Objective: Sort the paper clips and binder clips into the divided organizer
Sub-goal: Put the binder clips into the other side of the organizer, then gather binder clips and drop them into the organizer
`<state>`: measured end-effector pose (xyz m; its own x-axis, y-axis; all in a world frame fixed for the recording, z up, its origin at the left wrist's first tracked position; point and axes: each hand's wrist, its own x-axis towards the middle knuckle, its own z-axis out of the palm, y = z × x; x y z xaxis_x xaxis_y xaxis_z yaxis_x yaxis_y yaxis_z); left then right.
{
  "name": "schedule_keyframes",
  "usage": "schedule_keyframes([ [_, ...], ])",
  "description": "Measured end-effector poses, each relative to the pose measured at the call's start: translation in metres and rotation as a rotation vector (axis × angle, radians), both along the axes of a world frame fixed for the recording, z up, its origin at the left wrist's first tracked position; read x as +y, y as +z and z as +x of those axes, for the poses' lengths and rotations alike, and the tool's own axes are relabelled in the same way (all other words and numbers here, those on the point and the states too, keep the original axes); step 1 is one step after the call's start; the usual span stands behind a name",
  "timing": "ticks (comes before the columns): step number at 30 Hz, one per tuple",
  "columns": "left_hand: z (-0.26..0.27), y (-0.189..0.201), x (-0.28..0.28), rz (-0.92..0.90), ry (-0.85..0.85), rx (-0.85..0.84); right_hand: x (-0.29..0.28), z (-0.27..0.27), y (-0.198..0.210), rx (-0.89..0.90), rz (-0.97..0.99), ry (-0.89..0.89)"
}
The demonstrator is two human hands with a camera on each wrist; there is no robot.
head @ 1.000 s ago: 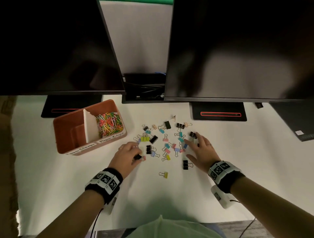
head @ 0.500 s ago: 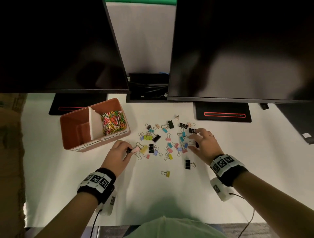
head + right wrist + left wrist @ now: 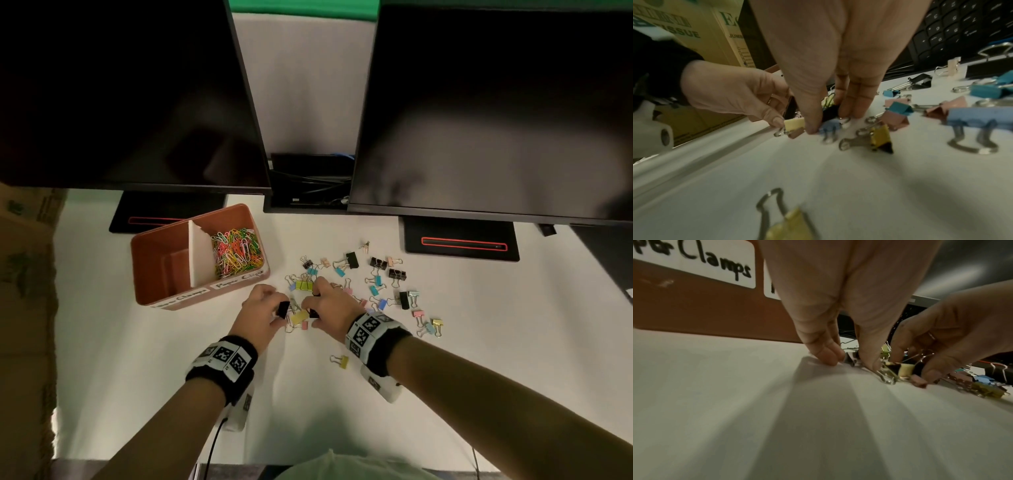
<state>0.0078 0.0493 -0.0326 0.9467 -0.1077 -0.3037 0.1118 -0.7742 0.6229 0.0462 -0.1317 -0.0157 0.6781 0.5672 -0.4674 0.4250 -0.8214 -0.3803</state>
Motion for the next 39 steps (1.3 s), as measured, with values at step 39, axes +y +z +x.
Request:
schedule_keyframes([
  [39, -0.012, 0.040, 0.031, -0.120, 0.004, -0.079, -0.003, -0.002, 0.005, -0.046, 0.325, -0.082],
])
